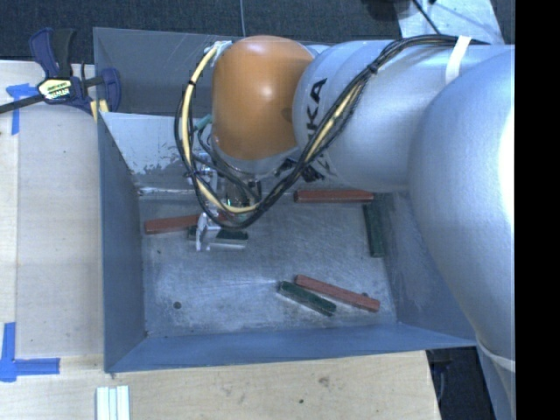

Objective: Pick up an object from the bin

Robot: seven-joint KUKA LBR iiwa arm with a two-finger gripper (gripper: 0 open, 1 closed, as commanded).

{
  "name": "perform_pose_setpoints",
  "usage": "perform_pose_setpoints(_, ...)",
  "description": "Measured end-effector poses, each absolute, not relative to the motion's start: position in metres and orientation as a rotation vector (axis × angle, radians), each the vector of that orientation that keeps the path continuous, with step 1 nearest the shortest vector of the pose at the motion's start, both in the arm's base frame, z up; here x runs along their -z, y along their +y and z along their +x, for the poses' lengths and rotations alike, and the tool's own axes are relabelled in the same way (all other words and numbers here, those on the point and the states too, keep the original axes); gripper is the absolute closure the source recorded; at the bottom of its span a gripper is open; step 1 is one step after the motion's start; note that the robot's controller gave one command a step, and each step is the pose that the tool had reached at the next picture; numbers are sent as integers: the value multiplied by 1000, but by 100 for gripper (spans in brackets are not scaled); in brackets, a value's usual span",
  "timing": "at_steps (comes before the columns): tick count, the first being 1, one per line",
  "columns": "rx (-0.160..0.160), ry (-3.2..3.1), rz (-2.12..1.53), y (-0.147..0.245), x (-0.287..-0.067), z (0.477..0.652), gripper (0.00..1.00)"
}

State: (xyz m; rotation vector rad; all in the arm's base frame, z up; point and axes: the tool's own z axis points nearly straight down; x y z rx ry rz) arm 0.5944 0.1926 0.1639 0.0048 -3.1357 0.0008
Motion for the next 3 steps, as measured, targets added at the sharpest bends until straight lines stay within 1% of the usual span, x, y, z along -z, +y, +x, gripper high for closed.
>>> perform_pose_setpoints(1,2,-3144,1,192,-169,597,0)
perform_pose_setpoints(2,10,-3142,-234,162,-77,601,100)
perform_pose_setpoints(3,10,-3142,-234,162,-77,601,100)
